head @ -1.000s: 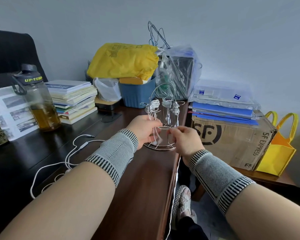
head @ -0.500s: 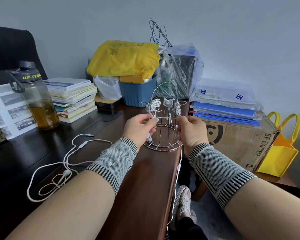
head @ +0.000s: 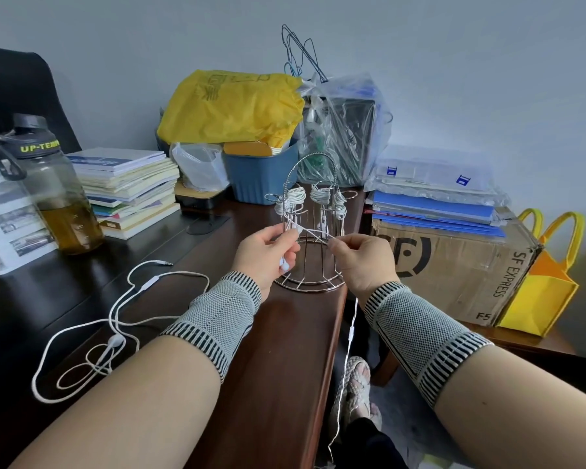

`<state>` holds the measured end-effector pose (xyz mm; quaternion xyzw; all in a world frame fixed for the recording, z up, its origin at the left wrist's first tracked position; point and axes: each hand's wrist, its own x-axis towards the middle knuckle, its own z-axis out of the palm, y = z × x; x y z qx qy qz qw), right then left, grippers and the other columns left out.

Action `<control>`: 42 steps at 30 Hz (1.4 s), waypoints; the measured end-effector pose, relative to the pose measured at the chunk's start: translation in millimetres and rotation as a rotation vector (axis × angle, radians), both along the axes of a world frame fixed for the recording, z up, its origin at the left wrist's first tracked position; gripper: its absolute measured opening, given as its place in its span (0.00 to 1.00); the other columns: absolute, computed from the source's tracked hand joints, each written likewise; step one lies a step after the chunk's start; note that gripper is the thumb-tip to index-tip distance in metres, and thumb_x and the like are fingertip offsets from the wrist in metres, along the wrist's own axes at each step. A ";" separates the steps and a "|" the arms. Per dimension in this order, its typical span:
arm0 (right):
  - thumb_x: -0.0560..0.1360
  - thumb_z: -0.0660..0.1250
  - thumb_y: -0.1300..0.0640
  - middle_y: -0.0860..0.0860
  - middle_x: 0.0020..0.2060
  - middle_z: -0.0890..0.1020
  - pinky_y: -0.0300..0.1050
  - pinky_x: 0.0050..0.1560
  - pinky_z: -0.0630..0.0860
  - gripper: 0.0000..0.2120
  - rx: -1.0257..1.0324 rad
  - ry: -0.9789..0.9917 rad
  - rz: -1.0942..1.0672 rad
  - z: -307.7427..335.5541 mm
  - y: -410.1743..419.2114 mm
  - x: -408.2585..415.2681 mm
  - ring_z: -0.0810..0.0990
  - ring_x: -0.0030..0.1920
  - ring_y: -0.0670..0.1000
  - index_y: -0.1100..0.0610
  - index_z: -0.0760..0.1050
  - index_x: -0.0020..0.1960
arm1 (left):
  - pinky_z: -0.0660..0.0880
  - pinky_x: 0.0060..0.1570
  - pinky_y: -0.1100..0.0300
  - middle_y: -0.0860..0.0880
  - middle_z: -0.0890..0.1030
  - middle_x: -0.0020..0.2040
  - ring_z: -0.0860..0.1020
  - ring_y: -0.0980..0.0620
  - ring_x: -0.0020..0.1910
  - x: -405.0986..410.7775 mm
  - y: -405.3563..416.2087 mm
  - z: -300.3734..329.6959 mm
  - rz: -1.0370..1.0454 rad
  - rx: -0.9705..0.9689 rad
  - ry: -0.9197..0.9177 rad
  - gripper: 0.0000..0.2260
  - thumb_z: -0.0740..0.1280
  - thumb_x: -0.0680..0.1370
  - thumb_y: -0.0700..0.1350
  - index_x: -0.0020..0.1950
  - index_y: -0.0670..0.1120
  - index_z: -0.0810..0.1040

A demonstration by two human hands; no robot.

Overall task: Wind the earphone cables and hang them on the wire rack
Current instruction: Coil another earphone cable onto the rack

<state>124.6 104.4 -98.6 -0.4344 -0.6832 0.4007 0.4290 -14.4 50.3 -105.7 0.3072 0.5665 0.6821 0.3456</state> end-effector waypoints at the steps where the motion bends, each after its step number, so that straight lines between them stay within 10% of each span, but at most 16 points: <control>1: 0.75 0.66 0.55 0.45 0.27 0.78 0.39 0.37 0.74 0.09 -0.002 -0.005 -0.001 -1.8 1.1 0.2 0.76 0.30 0.45 0.52 0.80 0.37 | 0.73 0.35 0.63 0.49 0.77 0.35 0.71 0.59 0.26 0.0 0.3 0.7 -0.032 -0.024 -0.005 0.03 0.69 0.78 0.44 0.48 0.46 0.80; 30: 0.73 0.69 0.61 0.47 0.26 0.76 0.31 0.29 0.70 0.10 0.028 0.159 0.112 -1.7 -72.2 39.7 0.70 0.24 0.39 0.55 0.77 0.33 | 0.76 0.39 0.61 0.50 0.82 0.35 0.74 0.57 0.29 62.5 -89.2 14.3 -0.063 0.180 -0.170 0.02 0.68 0.79 0.43 0.47 0.47 0.80; 42: 0.72 0.66 0.64 0.47 0.22 0.71 0.33 0.28 0.67 0.14 0.063 0.062 0.196 -12.9 -82.3 20.7 0.67 0.23 0.42 0.55 0.74 0.28 | 0.72 0.28 0.67 0.52 0.81 0.34 0.78 0.59 0.27 63.4 -84.9 5.8 0.267 0.196 0.081 0.02 0.70 0.76 0.40 0.44 0.46 0.81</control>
